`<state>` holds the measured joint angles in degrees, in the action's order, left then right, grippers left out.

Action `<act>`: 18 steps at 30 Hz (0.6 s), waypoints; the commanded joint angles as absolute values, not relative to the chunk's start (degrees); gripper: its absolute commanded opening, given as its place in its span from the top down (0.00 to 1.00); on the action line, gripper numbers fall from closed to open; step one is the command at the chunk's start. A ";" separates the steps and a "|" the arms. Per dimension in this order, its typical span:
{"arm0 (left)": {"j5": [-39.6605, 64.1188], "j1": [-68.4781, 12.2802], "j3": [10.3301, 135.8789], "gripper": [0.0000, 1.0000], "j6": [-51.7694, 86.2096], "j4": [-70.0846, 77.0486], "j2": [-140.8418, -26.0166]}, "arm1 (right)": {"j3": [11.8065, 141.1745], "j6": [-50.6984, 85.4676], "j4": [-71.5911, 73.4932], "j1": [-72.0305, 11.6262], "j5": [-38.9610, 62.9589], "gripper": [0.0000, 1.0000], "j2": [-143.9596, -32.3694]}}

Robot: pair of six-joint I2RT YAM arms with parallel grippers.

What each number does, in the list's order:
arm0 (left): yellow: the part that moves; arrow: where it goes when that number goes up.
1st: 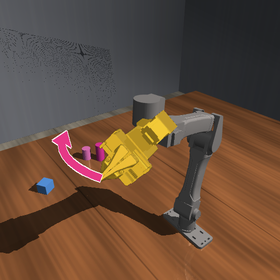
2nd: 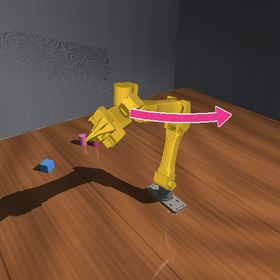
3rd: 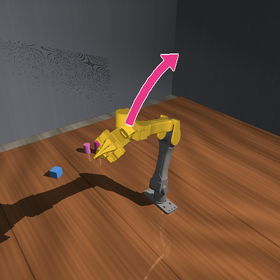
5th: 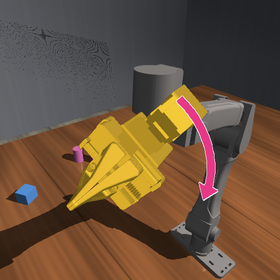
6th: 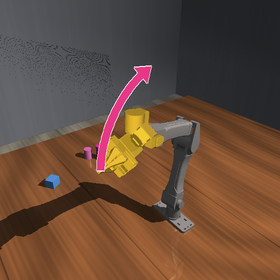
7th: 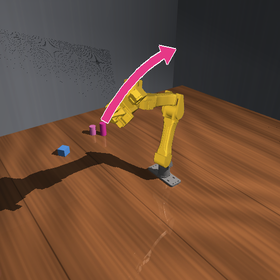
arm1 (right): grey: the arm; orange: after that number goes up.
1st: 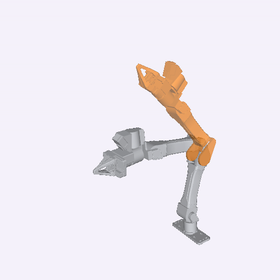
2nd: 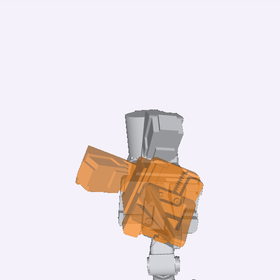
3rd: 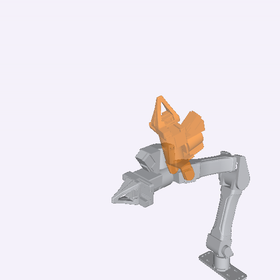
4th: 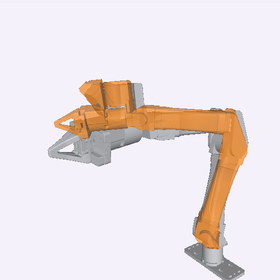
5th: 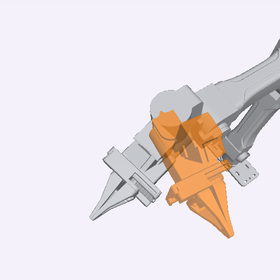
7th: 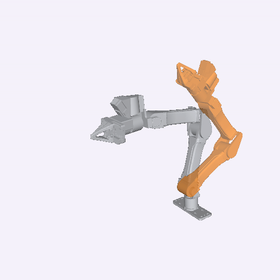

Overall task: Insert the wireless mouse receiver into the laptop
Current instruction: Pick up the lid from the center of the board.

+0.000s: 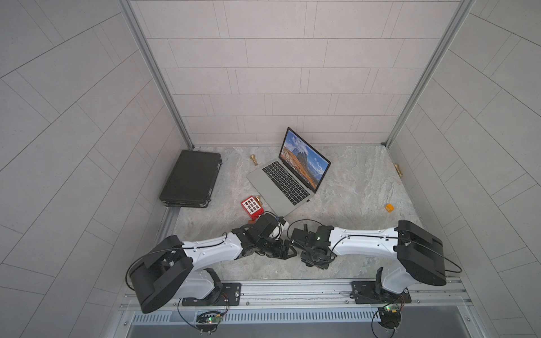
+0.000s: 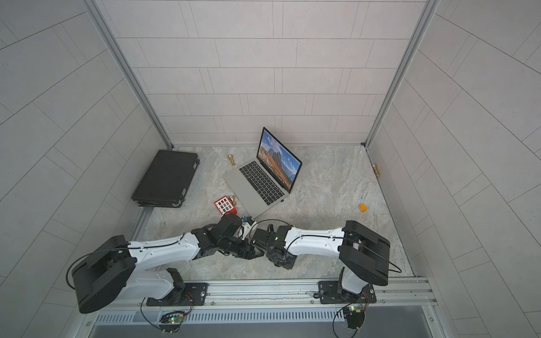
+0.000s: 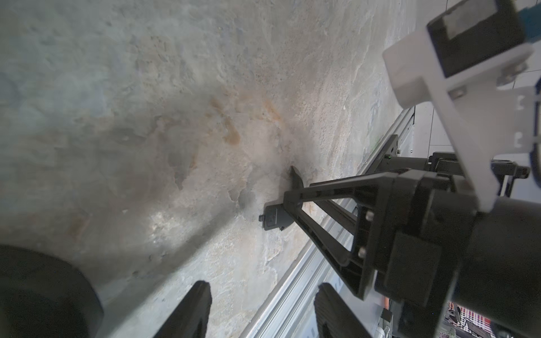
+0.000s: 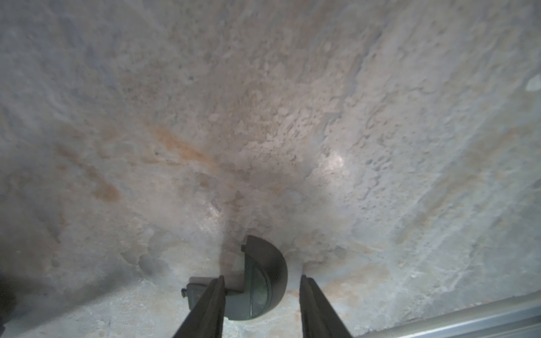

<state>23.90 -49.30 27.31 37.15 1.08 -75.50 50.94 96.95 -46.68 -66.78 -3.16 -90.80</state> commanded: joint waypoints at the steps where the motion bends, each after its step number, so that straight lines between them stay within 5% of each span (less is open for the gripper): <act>1: 25.35 -49.87 26.84 0.40 37.48 2.94 -77.00 | 48.89 98.37 -46.76 -67.06 -2.44 0.60 -91.86; 18: 25.85 -51.39 27.47 0.41 38.66 4.88 -79.27 | 41.52 104.59 -43.13 -66.46 -6.42 0.61 -85.13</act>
